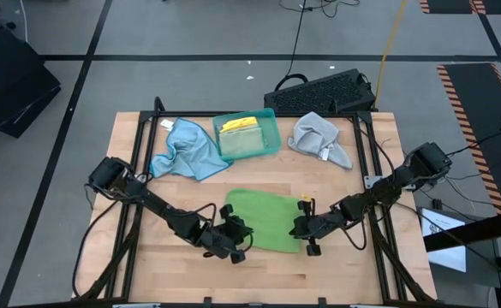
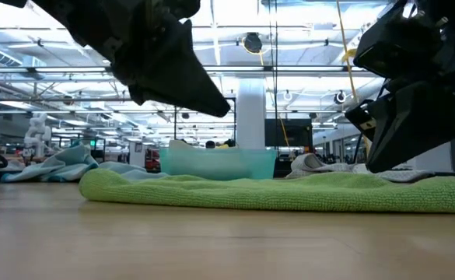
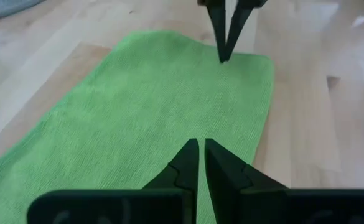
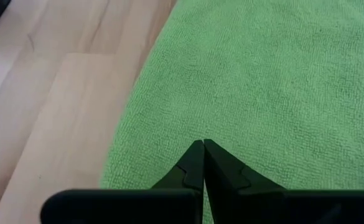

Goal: Fold microfiber towels
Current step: Fold the green microfiber cloth

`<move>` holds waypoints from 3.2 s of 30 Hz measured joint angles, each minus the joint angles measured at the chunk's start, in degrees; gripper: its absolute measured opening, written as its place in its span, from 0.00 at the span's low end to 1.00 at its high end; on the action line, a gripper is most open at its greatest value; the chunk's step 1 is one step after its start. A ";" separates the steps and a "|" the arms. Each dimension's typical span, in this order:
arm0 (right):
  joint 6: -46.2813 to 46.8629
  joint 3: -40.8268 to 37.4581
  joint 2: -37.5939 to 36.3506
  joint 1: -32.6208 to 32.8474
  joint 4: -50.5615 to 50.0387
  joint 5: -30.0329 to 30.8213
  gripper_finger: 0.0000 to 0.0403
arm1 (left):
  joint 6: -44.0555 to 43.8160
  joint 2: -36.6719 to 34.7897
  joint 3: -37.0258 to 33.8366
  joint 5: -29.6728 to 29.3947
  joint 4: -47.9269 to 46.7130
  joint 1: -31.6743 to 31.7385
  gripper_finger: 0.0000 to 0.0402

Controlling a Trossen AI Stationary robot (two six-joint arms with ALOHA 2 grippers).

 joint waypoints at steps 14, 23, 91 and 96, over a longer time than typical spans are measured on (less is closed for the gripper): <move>-0.26 0.00 0.00 -0.16 -0.60 -0.01 0.00 | -0.77 -0.09 0.02 -2.02 1.69 -1.93 0.08; -2.54 0.00 0.00 -2.90 -0.65 -0.20 0.00 | 1.55 2.36 2.77 -2.56 5.83 -3.45 0.08; 10.22 -0.01 -6.01 3.65 -9.24 -0.68 0.00 | 0.07 1.74 5.56 -2.51 -8.67 -2.29 0.08; 10.34 -0.74 -7.19 3.45 -16.84 1.33 0.00 | 1.94 4.95 11.85 -1.86 -9.94 -3.19 0.08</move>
